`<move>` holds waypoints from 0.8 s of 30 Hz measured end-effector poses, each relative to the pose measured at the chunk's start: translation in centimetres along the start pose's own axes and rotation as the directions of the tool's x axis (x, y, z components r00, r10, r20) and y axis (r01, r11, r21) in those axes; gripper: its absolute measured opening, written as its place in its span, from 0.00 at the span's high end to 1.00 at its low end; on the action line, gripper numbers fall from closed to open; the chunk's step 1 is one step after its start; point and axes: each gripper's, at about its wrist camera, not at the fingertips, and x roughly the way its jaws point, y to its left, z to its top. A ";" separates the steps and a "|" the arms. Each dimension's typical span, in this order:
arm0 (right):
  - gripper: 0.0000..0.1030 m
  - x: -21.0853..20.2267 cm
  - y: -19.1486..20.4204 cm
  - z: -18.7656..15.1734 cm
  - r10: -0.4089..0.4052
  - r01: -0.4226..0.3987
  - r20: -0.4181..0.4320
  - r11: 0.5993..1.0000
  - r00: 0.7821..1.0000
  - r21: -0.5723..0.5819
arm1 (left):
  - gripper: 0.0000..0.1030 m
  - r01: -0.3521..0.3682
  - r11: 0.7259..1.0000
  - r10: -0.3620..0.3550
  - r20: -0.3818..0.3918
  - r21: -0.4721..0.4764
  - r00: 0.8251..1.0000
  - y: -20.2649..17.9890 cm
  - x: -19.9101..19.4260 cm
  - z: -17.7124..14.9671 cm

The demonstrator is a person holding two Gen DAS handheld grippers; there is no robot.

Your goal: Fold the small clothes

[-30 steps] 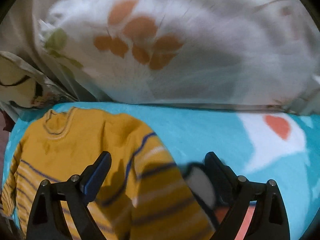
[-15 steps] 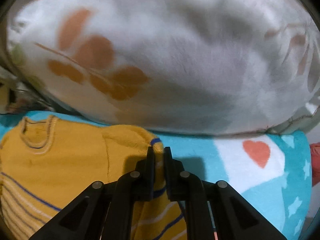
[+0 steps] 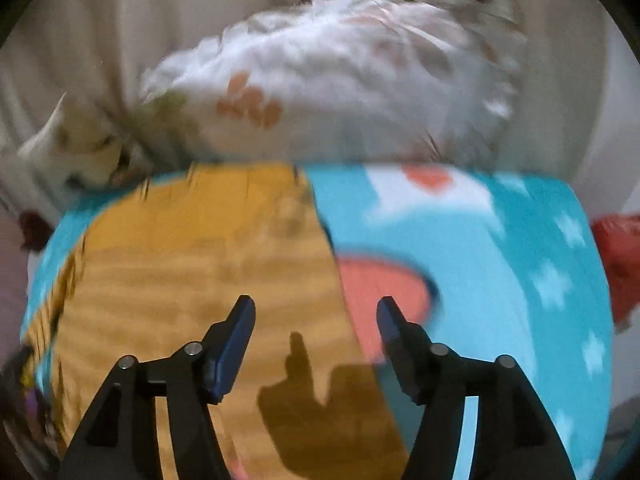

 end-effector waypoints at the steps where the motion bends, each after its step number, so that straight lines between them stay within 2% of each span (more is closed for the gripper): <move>1: 0.34 -1.0 -0.3 -2.4 -0.005 0.005 -0.004 1.000 1.000 0.008 | 0.27 0.009 1.000 -0.009 -0.005 -0.001 1.000 -0.1 -0.2 -0.2; 6: 0.27 -3.4 -4.5 -12.2 -0.092 0.093 -0.009 0.990 0.996 0.107 | 0.27 0.043 0.999 -0.043 0.010 0.013 0.999 -1.1 -1.6 -1.0; 9: 0.27 -2.9 -5.7 -15.6 -0.092 0.098 -0.043 0.984 0.995 0.151 | 0.27 0.057 0.998 -0.057 0.018 0.020 0.998 -1.7 -2.5 -1.1; 11: 0.28 -3.0 -5.2 -16.8 -0.107 0.108 -0.014 0.984 0.994 0.143 | 0.27 0.060 0.998 -0.060 0.019 0.021 0.998 -1.9 -2.9 -1.3; 12: 0.35 -3.2 -4.6 -17.0 -0.111 0.109 0.013 0.985 0.994 0.132 | 0.27 0.058 0.998 -0.059 0.021 0.022 0.998 -2.0 -3.1 -1.4; 13: 0.66 -3.3 -4.0 -16.9 -0.067 0.062 0.028 0.990 0.997 0.129 | 0.27 0.055 0.998 -0.056 0.022 0.022 0.998 -2.0 -3.2 -1.4; 14: 0.90 -3.1 -3.5 -16.2 0.005 -0.009 0.031 0.990 1.000 0.142 | 0.27 0.053 0.998 -0.054 0.025 0.023 0.998 -2.1 -3.4 -1.4; 15: 0.90 -3.2 -3.4 -15.9 0.035 -0.041 0.042 0.988 0.998 0.151 | 0.27 0.050 0.998 -0.051 0.028 0.023 0.998 -2.1 -3.5 -1.4; 18: 0.91 -5.0 -4.2 -13.9 -0.032 0.018 0.103 0.991 0.994 0.136 | 0.27 0.042 0.999 -0.043 0.041 0.018 0.998 -1.7 -4.2 -1.4; 20: 0.91 -6.6 -7.0 -12.1 -0.071 0.040 0.145 0.978 0.987 0.204 | 0.26 0.030 1.000 -0.031 0.052 0.008 0.998 -1.2 -4.6 -1.2; 22: 0.91 -8.1 -10.2 -10.5 -0.178 0.132 0.166 0.958 0.970 0.257 | 0.26 0.026 1.000 -0.026 0.058 -0.004 0.998 -0.7 -4.8 -1.1; 24: 0.91 -9.2 -13.3 -8.9 -0.311 0.255 0.154 0.919 0.938 0.301 | 0.25 0.025 0.999 -0.024 0.061 -0.021 0.998 -0.1 -4.8 -1.0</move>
